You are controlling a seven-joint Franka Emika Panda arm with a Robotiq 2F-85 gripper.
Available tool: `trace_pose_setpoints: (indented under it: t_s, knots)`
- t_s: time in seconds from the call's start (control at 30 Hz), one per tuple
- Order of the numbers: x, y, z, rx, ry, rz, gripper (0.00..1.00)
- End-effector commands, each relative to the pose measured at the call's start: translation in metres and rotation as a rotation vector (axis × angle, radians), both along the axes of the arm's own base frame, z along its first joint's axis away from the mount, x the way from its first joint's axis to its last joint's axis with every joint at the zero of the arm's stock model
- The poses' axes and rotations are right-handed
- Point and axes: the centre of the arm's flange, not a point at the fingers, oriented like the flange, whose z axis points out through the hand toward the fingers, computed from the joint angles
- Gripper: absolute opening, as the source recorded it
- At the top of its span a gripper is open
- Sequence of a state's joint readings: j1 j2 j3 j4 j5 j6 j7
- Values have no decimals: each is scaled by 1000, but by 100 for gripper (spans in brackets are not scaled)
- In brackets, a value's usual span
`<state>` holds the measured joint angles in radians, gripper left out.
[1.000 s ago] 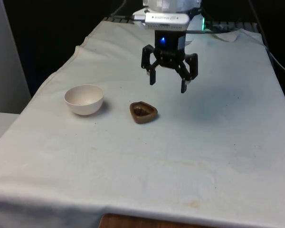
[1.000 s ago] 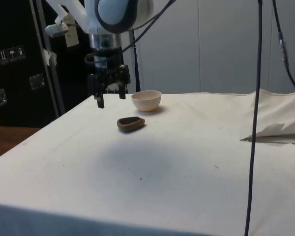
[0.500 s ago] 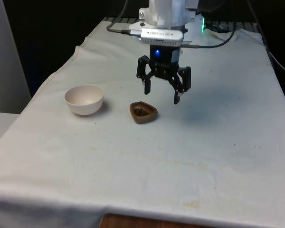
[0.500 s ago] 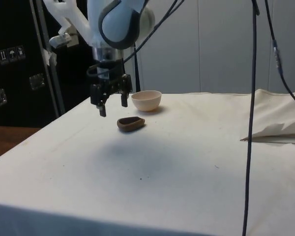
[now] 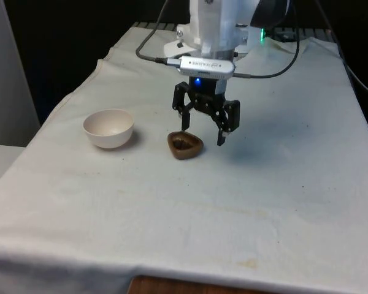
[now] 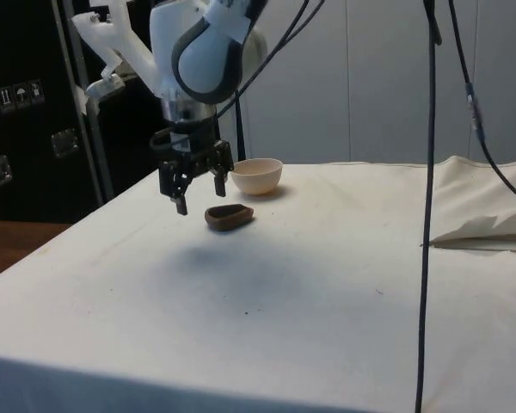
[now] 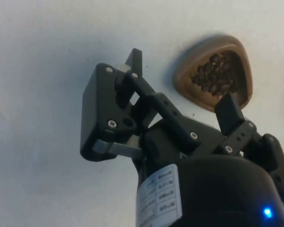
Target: Pour the coffee beans from the cup into the bowl.
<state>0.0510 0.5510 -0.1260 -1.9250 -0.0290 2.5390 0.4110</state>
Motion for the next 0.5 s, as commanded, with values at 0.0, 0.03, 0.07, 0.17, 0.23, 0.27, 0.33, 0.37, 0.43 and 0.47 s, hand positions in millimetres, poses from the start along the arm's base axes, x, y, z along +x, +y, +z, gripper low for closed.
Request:
trace_pose_setpoints:
  t_s: [0.0,0.03,0.07,0.17,0.23,0.27,0.33,0.37,0.43,0.47]
  knots:
    - [0,0,-2,0,2,-6,100]
    - [1,0,-5,-9,-2,-18,100]
    - [1,-1,-8,-10,0,-32,100]
    - [2,-2,-13,-11,3,-49,100]
    - [3,-2,-15,-11,5,-61,100]
    - [3,-3,-17,-13,7,-70,100]
    - [3,-2,-17,-3,12,-69,100]
    - [5,-3,-19,-15,8,-80,100]
    - [6,-4,-21,-16,7,-89,100]
    - [7,-5,-22,-18,9,-93,100]
